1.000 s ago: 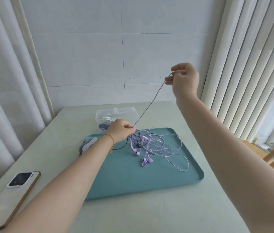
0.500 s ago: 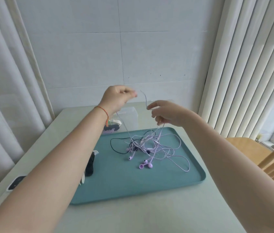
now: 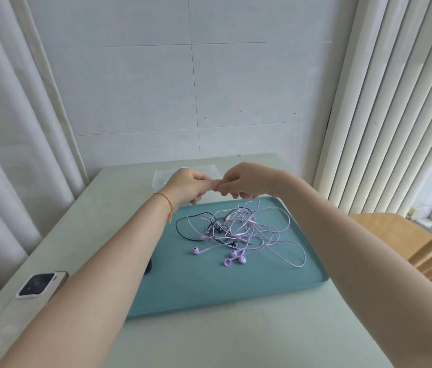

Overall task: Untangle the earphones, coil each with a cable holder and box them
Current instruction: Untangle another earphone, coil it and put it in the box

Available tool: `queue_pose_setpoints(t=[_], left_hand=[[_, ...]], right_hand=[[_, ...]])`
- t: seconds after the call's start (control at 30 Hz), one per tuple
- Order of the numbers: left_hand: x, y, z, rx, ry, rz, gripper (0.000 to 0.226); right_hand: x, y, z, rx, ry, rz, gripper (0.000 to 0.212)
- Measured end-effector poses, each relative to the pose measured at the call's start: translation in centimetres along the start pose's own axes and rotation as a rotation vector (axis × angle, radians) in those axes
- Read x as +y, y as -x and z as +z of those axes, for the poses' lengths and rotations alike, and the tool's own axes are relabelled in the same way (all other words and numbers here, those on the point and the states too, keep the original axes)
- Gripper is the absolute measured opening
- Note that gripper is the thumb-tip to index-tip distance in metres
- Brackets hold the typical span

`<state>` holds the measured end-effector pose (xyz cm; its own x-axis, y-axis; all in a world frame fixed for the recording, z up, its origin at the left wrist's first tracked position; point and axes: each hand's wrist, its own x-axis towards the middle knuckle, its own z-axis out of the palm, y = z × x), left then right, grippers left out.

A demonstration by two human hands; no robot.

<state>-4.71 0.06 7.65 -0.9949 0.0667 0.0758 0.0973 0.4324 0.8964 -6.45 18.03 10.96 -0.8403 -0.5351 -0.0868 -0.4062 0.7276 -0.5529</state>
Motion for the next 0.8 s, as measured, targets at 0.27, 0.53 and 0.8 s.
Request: queue_pose_setpoints(t=[0.27,0.53,0.8], left_hand=[[-4.1,-0.4,-0.8,-0.018,0.231,-0.022,0.011],[-3.1,-0.2,-0.9,0.085,0.378,0.05,0.019],[7.6,-0.4,-1.9,0.208,0.367,0.373,0.016]], right_hand=[[-1.2,-0.2,-3.6,0.73,-1.301,-0.189,0.031],[1.8,0.1,-3.8,0.901,-1.267,0.171,0.011],[2.2,-0.4,-1.2,0.528,-1.093,0.289,0.004]])
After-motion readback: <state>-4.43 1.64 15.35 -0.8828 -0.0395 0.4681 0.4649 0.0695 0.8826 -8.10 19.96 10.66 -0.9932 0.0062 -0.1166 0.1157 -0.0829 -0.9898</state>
